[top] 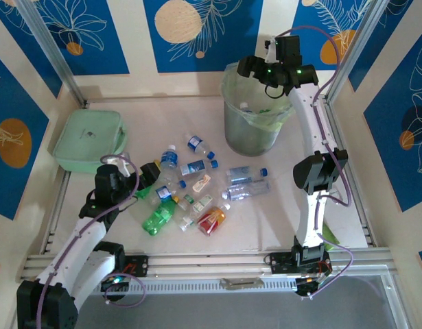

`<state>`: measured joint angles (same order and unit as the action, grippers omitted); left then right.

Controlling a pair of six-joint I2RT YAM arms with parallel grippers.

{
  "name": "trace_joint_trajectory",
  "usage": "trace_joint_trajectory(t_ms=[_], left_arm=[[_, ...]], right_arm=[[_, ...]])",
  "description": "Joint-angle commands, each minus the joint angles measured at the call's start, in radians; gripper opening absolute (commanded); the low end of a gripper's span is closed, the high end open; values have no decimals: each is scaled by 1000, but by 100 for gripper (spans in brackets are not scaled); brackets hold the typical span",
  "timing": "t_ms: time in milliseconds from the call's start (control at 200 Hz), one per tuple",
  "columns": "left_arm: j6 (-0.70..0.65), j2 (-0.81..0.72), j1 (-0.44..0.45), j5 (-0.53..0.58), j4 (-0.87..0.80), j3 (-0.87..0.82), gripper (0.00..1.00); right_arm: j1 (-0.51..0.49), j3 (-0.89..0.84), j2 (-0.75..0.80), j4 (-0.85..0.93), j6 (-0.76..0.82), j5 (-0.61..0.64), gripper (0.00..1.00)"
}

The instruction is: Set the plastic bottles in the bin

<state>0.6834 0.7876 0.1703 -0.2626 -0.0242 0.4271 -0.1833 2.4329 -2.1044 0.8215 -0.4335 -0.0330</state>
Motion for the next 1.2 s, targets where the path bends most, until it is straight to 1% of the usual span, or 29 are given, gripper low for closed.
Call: trace_joint_trajectory(t_ms=[0, 100, 210, 305, 370, 565, 700, 760, 820, 890, 970, 1120, 1196], left_arm=[[-9, -13, -9, -9, -16, 2, 99], [-26, -16, -8, 15, -45, 15, 99], [-57, -21, -8, 83, -116, 42, 99], [-95, -22, -8, 157, -186, 65, 99], [-122, -16, -8, 181, -215, 79, 99], [-196, 40, -9, 210, -274, 107, 99], [-207, 100, -9, 207, -273, 110, 99], [-201, 129, -10, 204, -260, 107, 99], [-197, 158, -10, 203, -246, 105, 99], [-197, 183, -9, 204, -234, 104, 99], [-199, 211, -10, 207, -230, 107, 99], [-221, 249, -9, 227, -272, 118, 99], [-226, 267, -9, 245, -291, 120, 99]], right_arm=[[-5, 26, 33, 4, 10, 1, 94], [-14, -18, 84, -11, 17, -6, 94], [-35, -142, 178, -66, 25, -16, 95], [-59, -285, 279, -132, 27, -29, 96], [-77, -400, 356, -182, 22, -37, 100], [-130, -758, 603, -305, -5, -48, 99], [-172, -970, 740, -352, -38, -46, 99], [-194, -1057, 791, -368, -57, -20, 99], [-211, -1151, 838, -409, -111, 12, 99], [-237, -1292, 889, -534, -206, 16, 99], [-285, -1415, 926, -660, -291, 76, 99], [-375, -1493, 931, -719, -349, 228, 99], [-400, -1517, 925, -741, -377, 260, 99]])
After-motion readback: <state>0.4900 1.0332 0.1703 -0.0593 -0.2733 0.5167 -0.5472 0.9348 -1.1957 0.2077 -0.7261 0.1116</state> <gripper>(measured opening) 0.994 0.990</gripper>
